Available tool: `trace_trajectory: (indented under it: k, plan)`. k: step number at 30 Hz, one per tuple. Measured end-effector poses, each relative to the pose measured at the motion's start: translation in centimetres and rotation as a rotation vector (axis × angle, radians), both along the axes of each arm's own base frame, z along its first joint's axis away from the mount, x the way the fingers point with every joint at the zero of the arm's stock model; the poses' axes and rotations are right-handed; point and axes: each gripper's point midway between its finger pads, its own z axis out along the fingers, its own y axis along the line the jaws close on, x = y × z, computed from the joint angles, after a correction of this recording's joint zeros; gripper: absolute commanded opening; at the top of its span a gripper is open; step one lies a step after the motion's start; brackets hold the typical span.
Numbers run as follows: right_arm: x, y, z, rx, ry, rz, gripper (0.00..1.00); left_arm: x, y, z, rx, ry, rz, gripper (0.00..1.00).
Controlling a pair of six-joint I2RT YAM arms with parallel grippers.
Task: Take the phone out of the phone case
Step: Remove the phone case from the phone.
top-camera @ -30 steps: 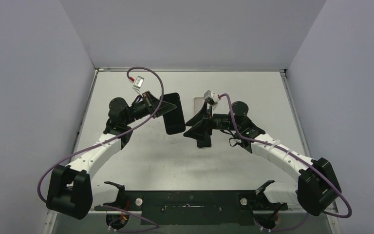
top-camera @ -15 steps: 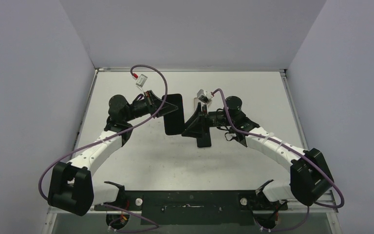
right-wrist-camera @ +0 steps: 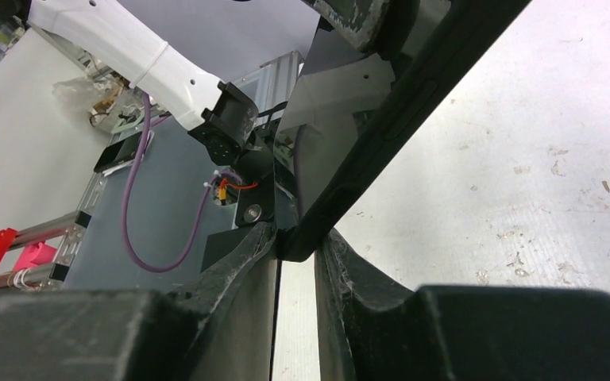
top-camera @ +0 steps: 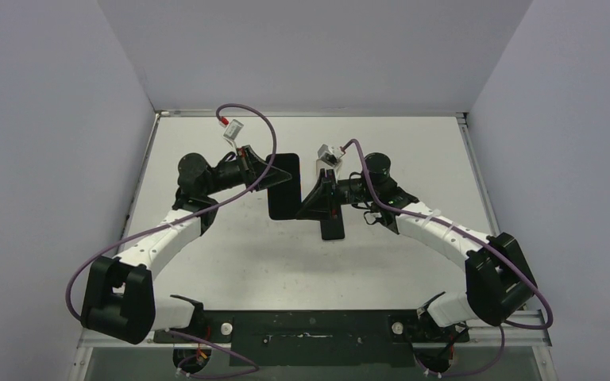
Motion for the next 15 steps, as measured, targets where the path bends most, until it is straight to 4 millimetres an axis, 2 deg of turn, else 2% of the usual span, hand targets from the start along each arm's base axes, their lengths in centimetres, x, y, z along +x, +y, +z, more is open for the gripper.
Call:
trace_trajectory:
  k: [15]
  plan:
    - [0.46,-0.23,-0.40,-0.035,-0.260,0.064,0.00,0.32,-0.28,-0.07,-0.044,0.068,-0.039,0.00]
